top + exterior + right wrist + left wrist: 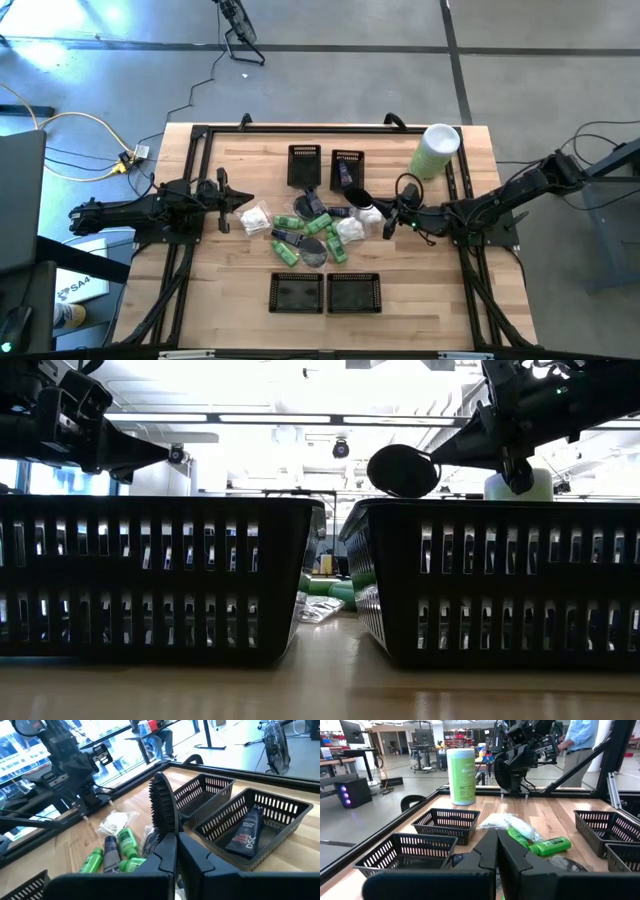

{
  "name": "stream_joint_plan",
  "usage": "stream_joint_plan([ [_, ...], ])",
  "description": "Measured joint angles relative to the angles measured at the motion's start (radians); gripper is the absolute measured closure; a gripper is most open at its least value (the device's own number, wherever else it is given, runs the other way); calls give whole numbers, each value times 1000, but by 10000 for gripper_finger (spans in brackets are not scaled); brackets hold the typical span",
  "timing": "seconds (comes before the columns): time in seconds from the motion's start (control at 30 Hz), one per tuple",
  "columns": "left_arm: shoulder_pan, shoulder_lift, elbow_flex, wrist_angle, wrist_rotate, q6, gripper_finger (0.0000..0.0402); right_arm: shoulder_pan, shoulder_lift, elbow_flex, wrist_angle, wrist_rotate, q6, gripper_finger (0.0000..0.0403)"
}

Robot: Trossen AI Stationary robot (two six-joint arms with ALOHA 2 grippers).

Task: Pick & Place Travel size toiletries
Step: Put the black hairbrush into the bottom right black bin

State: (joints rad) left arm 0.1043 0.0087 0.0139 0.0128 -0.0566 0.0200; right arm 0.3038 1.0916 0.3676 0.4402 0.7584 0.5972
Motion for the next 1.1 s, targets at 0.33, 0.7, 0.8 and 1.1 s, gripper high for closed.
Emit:
stream_joint_plan([
  [0.33,0,0,0,0,0,-2,400,-7,0,0,-1,11,-26,399],
  [0.7,0,0,0,0,-11,-25,281,-12,0,0,-2,14,-26,399],
  [0.8,0,0,0,0,-11,-25,238,-12,0,0,-2,13,-27,399],
  [1.1,0,0,0,0,-2,-25,172,-12,0,0,-3,3,-30,399],
])
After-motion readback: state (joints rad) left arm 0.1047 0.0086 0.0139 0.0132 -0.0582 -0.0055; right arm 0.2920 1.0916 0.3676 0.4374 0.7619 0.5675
